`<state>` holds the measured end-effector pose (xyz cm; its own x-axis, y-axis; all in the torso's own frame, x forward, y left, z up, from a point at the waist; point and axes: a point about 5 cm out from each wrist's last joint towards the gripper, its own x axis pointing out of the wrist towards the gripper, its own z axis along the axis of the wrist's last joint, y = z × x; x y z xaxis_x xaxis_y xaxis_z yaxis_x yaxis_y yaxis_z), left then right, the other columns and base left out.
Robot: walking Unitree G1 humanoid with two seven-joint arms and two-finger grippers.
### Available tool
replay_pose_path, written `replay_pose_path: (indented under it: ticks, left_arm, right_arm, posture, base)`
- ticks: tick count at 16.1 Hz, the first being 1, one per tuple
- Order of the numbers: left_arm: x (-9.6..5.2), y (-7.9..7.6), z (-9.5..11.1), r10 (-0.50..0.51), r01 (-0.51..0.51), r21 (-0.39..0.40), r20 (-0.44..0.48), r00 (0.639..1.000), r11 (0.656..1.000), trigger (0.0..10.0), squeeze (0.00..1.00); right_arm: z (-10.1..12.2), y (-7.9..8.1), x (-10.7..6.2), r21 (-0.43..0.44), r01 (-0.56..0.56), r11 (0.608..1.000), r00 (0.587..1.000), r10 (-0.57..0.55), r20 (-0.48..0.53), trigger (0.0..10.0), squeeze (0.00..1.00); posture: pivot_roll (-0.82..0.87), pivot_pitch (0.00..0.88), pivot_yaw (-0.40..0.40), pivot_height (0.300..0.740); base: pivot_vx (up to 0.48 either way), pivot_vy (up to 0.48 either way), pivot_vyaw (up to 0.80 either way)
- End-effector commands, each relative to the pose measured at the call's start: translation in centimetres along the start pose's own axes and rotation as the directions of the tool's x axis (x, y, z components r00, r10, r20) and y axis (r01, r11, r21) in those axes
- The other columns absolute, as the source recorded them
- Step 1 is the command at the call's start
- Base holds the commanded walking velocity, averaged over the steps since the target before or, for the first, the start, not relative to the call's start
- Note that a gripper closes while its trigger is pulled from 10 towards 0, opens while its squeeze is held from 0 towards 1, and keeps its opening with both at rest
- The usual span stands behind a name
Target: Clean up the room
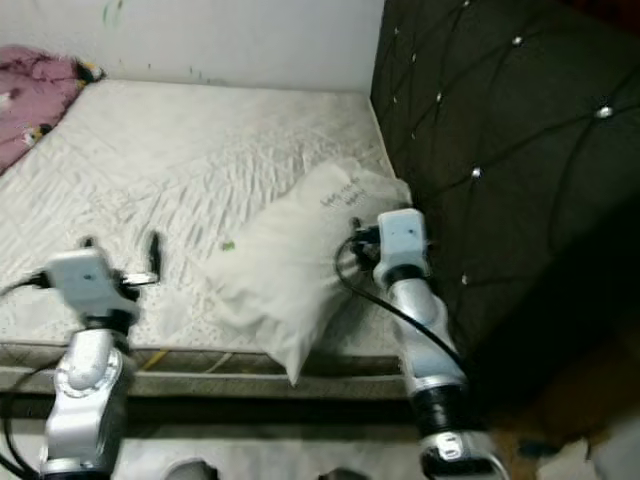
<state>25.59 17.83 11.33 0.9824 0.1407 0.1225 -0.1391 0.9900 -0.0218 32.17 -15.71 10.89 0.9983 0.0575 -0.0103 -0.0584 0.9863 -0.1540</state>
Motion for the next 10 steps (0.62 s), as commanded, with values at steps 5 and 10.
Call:
replay_pose_path:
  ticks: [5, 10]
  left_arm:
    - [0.17, 0.82, 0.14, 0.026, -0.026, 0.01, 0.007, 1.0, 1.0, 10.0, 0.0]
    - [0.3, 0.92, 0.15, 0.023, -0.024, 0.009, 0.009, 1.0, 1.0, 10.0, 0.0]
  right_arm:
    - [0.36, 0.75, 0.34, 0.023, -0.028, 0.999, 1.0, 0.028, 0.01, 10.0, 0.0]
    - [0.82, 1.56, 0.22, -0.032, -0.09, 0.995, 0.995, 0.091, 0.045, 10.0, 0.0]
  posture:
    - [0.04, 0.0, -0.042, 0.74]
    - [0.03, 0.0, -0.038, 0.74]
  base:
    - [0.0, 0.0, 0.0]
    - [0.0, 0.0, 0.0]
